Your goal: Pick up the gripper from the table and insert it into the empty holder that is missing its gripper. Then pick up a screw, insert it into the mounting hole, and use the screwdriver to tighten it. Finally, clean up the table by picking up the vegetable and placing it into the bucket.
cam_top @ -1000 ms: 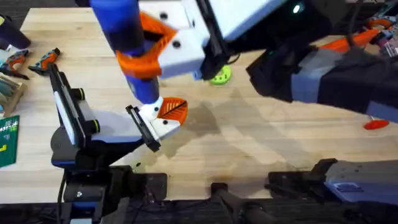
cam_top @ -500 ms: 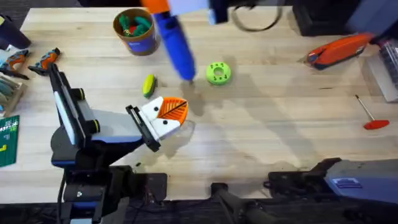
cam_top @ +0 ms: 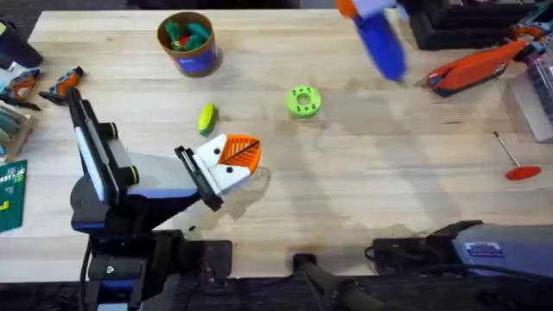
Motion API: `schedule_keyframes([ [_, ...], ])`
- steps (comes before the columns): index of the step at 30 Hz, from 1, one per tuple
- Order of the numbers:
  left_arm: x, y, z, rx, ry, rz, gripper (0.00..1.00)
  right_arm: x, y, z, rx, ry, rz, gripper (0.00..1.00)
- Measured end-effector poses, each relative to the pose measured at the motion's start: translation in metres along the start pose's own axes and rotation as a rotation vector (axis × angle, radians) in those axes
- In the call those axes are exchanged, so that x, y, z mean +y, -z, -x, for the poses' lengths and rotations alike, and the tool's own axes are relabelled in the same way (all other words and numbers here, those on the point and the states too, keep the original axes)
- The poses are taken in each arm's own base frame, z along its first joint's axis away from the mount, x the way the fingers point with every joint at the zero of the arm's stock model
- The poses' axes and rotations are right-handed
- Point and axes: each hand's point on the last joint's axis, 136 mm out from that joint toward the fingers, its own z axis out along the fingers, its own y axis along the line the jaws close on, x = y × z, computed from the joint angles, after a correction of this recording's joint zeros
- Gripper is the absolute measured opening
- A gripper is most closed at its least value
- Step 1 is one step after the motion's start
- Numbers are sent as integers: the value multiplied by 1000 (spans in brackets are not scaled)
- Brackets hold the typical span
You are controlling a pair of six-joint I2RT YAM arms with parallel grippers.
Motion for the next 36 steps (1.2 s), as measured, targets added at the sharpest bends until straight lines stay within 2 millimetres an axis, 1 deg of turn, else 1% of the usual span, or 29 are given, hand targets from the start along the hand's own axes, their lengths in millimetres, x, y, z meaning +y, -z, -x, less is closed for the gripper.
schedule_keyframes([
  [3,0,0,0,0,0,0,15,-12,0,-49,210,97,-36,26],
  [6,0,0,0,0,0,0,15,-27,-4,-82,358,157,-46,26],
  [8,0,0,0,0,0,0,15,-40,-13,-95,409,175,-55,26],
  [10,0,0,0,0,0,0,15,-53,-28,-109,453,189,-54,26],
  [13,0,0,0,0,0,0,15,-61,-55,-138,518,214,-19,26],
  [16,0,0,0,0,0,0,15,-64,-83,-171,574,240,22,26],
  [20,0,0,0,0,0,0,15,-68,-111,-211,630,278,12,26],
  [23,0,0,0,0,0,0,15,-68,-122,-233,654,308,5,26],
  [26,0,0,0,0,0,0,15,-62,-127,-251,681,346,26,26],
  [29,0,0,0,0,0,0,15,-53,-132,-265,692,377,51,41],
  [30,0,0,0,0,0,0,15,-50,-133,-269,697,380,62,147],
  [31,0,0,0,0,0,0,15,-47,-133,-273,703,387,73,291],
  [32,0,0,0,0,0,0,15,-51,-132,-269,697,409,53,722],
  [33,0,0,0,0,0,0,15,-52,-131,-268,696,412,49,880],
  [34,0,0,0,0,0,0,15,-52,-130,-267,694,418,47,944],
  [36,0,0,0,0,0,0,15,-51,-129,-265,693,420,46,966],
])
